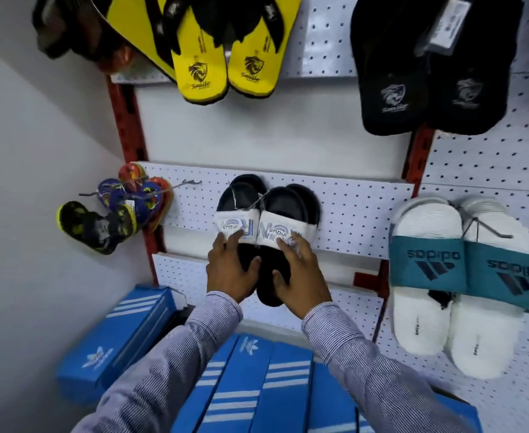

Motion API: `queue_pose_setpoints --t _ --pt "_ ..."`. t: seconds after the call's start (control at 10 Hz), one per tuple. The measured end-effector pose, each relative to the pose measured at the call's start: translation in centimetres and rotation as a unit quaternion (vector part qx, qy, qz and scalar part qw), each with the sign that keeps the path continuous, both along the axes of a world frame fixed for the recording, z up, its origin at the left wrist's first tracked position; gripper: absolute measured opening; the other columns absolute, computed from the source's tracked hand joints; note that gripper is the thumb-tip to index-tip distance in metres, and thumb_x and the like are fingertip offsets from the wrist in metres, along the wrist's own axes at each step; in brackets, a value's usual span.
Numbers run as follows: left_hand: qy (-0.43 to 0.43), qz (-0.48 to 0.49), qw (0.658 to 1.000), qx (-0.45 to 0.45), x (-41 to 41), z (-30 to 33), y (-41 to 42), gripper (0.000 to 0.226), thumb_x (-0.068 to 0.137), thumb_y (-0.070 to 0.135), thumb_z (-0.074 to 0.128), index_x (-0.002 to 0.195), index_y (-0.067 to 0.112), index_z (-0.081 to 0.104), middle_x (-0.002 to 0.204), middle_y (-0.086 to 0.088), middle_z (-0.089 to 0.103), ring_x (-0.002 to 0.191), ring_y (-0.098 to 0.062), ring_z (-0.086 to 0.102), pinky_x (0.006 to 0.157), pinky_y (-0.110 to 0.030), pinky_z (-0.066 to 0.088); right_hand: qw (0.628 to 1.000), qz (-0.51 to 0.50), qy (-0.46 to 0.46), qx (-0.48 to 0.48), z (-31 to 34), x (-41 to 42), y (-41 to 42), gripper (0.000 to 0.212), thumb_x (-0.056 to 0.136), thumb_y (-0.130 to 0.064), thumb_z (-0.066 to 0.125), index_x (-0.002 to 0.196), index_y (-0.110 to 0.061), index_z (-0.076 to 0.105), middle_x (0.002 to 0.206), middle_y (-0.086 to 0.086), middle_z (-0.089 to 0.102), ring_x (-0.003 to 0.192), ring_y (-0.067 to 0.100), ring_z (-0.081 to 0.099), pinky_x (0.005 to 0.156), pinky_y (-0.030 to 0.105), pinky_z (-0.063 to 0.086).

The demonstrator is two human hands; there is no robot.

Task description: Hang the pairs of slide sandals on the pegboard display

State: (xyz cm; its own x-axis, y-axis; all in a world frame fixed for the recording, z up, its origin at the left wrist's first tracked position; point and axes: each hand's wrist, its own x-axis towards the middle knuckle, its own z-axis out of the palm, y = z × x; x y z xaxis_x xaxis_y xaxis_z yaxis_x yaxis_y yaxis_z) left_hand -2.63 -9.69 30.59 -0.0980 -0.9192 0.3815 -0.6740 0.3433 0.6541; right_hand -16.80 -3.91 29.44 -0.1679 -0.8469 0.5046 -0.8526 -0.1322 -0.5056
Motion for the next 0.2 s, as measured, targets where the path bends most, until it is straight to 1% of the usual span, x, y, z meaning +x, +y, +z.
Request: queue_pose_setpoints --t 0.1,0.2 --pt "-0.026 -0.016 1.000 0.003 0.66 -0.05 -0.57 0.073 0.076 0.039 0.064 0.144 0.033 0.035 0.158 -0.011 0.026 0.141 -0.035 0.033 0.110 -0.056 0.038 1.000 0.002 0.006 0.000 0.00 0.04 -0.07 0.069 0.080 -0.022 0.059 0.143 -0.027 0.032 0.158 -0.001 0.012 0.141 0.021 0.026 0.111 0.031 0.033" --pt "-0.064 -0.009 0.998 0.002 1.14 0.83 0.36 0.075 0.077 0.038 0.064 0.145 0.035 0.033 0.159 -0.009 0.024 0.139 -0.038 0.033 0.108 -0.059 0.036 1.000 0.015 -0.012 0.007 0.51 -0.56 0.59 0.070 0.079 -0.021 0.062 0.143 -0.026 0.033 0.158 -0.001 0.016 0.142 0.020 0.026 0.113 0.029 0.030"
